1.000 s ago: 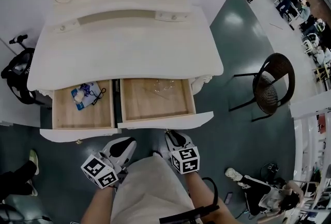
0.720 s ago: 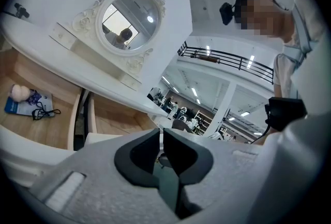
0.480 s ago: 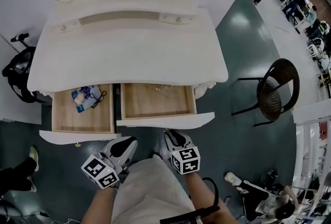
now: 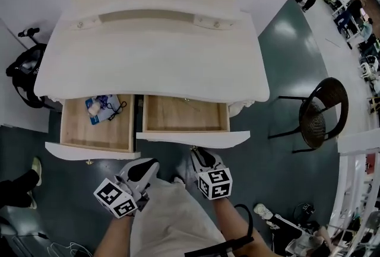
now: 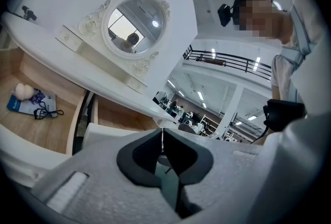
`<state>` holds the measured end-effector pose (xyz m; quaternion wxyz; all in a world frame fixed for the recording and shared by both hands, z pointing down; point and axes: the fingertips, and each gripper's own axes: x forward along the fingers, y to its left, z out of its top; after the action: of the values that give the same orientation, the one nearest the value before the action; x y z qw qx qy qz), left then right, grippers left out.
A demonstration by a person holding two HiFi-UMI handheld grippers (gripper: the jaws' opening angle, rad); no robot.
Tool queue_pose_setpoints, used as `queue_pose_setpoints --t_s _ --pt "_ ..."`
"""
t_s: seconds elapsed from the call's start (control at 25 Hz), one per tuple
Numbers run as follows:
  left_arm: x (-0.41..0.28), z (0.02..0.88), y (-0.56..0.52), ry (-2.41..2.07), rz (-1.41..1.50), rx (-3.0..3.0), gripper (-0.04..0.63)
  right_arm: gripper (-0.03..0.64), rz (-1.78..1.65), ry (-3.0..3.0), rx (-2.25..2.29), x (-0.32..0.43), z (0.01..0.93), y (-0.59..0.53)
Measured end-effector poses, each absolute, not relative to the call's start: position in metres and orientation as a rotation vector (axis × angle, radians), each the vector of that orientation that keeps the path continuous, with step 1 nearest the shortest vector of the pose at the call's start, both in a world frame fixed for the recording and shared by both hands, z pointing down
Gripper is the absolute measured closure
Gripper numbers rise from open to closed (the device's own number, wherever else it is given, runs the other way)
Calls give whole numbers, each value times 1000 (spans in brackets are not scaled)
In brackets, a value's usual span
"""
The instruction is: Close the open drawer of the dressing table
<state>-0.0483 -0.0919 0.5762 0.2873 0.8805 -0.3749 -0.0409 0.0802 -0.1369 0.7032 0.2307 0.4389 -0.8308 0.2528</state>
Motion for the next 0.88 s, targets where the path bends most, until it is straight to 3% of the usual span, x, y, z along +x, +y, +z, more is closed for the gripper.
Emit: queue_pose_setpoints --t_s 0.88 --pt "-42 576 -133 -872 -43 2403 586 517 683 -2278 1345 74 704 -178"
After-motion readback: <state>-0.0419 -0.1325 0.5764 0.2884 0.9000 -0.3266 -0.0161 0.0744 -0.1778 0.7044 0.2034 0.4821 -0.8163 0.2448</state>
